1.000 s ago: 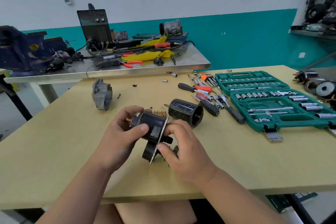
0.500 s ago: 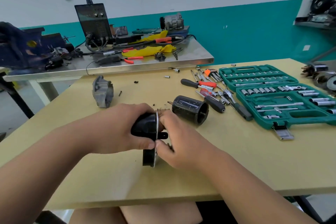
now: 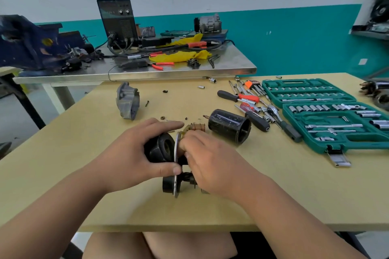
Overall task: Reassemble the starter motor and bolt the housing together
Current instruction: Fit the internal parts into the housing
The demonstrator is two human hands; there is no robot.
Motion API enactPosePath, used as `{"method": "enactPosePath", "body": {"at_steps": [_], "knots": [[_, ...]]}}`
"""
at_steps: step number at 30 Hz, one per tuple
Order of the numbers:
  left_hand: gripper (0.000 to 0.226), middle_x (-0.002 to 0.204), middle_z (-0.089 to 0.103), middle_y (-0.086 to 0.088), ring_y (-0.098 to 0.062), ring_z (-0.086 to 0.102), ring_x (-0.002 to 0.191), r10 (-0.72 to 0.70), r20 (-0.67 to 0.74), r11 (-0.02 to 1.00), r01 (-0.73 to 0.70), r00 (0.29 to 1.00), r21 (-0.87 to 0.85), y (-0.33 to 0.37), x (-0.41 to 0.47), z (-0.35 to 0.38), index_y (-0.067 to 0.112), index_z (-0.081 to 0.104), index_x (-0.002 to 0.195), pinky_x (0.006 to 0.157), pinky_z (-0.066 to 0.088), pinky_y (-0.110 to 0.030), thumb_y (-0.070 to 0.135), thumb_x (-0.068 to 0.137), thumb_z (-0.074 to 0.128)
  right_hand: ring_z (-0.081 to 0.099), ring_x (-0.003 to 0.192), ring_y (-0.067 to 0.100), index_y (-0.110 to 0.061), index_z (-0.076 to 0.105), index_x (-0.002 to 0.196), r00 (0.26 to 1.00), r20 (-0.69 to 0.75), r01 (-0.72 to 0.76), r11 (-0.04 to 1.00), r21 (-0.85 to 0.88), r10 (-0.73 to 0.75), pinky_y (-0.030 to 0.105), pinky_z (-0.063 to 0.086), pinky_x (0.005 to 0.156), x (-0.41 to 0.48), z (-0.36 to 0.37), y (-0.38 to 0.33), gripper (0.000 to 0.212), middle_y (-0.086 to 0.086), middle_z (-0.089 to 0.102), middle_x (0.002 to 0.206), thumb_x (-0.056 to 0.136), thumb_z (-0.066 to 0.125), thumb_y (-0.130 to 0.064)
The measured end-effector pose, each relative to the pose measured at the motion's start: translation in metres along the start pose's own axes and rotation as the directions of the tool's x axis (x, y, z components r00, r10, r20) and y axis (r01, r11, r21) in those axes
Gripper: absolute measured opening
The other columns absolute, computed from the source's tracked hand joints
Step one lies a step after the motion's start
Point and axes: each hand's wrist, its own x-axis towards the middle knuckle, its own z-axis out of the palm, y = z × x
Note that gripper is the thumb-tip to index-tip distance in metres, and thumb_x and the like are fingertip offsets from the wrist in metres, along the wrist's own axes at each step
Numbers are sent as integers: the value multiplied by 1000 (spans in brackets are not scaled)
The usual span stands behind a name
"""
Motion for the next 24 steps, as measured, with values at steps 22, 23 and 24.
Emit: {"method": "enactPosePath", "body": {"at_steps": [22, 23, 24], "knots": [[54, 103, 58, 16, -6, 60, 95, 17, -132, 1000, -13, 991, 25, -12, -34, -4, 51, 54, 106, 78, 45, -12, 57, 56, 76, 66, 65, 6, -29, 69, 89, 798, 67, -531, 645, 549, 599, 34, 58, 66, -4, 22, -54, 7, -9, 69, 73, 85, 64, -25], [55, 103, 58, 16, -5, 59, 96, 12, -132, 999, -7, 991, 35, -11, -33, -3, 51, 53, 106, 79, 45, -12, 57, 56, 75, 66, 65, 6, -29, 70, 90, 787, 72, -545, 637, 545, 612, 33, 58, 66, -3, 22, -52, 8, -9, 69, 74, 85, 65, -24], [56, 103, 57, 17, -4, 58, 96, 7, -129, 999, 0, 992, 48, -9, -31, -2, 51, 51, 107, 79, 45, -13, 58, 56, 74, 66, 64, 6, -28, 70, 89, 777, 73, -556, 629, 543, 625, 32, 58, 65, -3, 21, -50, 8, -9, 69, 73, 84, 66, -24]]}}
